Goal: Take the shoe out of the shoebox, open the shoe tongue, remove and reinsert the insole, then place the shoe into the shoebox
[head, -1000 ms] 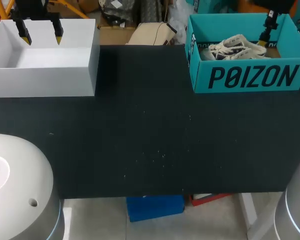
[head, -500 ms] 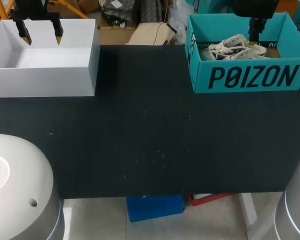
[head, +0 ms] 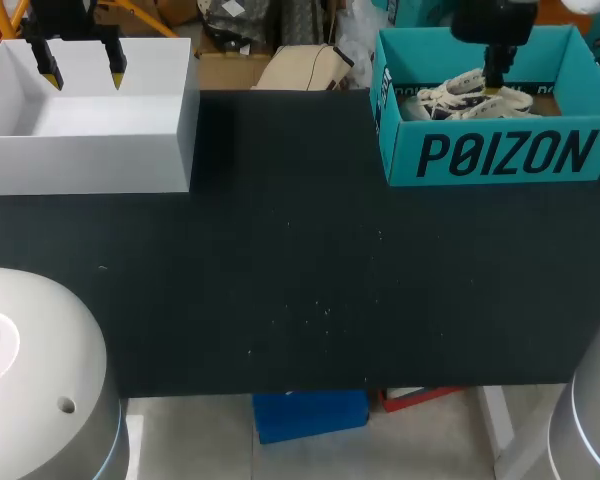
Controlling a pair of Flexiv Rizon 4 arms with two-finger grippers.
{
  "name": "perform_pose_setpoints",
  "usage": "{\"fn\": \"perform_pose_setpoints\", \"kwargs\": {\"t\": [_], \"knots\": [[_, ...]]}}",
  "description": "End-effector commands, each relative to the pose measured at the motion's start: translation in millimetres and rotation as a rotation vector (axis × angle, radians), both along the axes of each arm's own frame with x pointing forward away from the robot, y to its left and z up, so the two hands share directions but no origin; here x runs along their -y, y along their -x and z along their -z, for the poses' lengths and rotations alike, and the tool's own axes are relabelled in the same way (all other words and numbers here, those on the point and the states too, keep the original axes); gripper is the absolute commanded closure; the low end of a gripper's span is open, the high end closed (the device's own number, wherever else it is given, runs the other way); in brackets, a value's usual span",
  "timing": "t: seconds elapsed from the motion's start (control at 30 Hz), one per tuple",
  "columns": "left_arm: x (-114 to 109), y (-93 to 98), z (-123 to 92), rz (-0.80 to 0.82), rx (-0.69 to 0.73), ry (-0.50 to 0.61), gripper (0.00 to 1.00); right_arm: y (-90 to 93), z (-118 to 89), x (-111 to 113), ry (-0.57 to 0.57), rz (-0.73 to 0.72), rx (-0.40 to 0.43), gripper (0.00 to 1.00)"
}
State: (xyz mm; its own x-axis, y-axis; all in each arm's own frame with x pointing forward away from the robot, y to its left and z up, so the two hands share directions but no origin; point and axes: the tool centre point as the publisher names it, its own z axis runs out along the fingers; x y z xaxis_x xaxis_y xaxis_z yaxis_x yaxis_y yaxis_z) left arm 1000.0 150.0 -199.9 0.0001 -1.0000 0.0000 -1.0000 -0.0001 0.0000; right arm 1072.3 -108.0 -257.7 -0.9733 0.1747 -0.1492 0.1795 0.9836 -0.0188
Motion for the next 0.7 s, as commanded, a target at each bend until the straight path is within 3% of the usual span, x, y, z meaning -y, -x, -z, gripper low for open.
{"fn": "perform_pose_setpoints", "kwargs": {"t": [0.03, 0.37, 0.63, 0.7], "knots": [[0, 0.0, 0, 0.000, 0.000, 0.000, 0.00, -13.4, 17, -2, 0.004, -0.005, -0.014, 0.58], [0, 0.0, 0, 0.000, 0.000, 0.000, 0.00, -37.8, 37, 2, 0.023, -0.029, -0.017, 0.62], [0, 0.0, 0, 0.000, 0.000, 0.000, 0.00, -45.5, 57, 3, 0.024, -0.038, -0.022, 0.69], [0, 0.0, 0, 0.000, 0.000, 0.000, 0.00, -46.2, 63, 6, 0.023, -0.042, -0.028, 0.66]]}}
